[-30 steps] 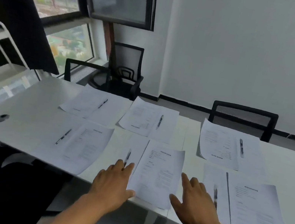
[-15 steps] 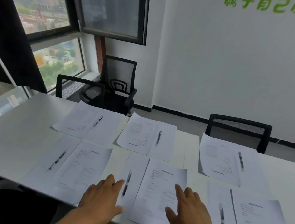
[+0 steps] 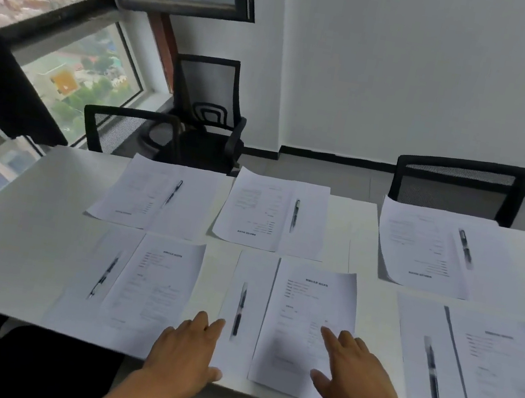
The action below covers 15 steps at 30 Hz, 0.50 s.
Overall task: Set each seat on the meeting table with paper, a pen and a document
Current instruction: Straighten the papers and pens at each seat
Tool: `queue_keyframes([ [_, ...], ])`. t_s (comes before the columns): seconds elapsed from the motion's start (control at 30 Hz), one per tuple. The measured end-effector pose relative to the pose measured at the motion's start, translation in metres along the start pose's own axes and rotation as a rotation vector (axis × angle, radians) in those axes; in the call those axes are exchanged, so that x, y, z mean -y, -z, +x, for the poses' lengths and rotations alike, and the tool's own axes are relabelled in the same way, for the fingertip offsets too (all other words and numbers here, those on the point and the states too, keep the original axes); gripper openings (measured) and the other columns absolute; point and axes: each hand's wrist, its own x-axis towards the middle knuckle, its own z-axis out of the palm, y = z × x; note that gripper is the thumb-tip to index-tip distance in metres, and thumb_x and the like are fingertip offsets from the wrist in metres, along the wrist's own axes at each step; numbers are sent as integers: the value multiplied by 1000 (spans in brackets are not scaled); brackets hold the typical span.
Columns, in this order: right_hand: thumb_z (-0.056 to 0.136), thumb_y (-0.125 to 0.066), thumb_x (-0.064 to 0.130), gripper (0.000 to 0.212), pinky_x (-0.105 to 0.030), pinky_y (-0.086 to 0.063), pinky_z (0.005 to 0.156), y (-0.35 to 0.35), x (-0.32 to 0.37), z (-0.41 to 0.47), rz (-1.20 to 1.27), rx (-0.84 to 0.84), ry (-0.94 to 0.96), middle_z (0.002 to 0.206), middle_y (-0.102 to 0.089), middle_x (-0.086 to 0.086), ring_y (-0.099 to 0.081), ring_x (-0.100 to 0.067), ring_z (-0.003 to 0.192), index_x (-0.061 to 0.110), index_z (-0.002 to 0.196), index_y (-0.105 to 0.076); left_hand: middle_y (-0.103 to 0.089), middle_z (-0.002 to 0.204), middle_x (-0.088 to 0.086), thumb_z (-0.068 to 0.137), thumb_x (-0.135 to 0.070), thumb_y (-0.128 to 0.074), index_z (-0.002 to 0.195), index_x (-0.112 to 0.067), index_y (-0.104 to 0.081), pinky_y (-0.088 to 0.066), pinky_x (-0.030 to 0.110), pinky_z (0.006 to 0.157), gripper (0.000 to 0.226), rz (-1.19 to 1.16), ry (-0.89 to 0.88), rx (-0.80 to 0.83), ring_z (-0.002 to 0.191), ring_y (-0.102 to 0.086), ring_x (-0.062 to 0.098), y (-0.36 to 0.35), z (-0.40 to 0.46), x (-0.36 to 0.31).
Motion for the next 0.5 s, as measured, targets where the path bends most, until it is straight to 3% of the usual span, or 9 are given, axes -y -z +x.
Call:
queue_keyframes([
  [0.5, 100, -49, 56, 81, -36, -50, 101, -58, 17, 39, -21, 101, -184, 148, -48, -1, -50, -24, 129, 29, 167, -15, -46, 150, 7, 102, -52, -64, 169, -19, -19, -51, 41, 100, 88, 126, -228, 96, 128, -58, 28, -49, 92, 56],
])
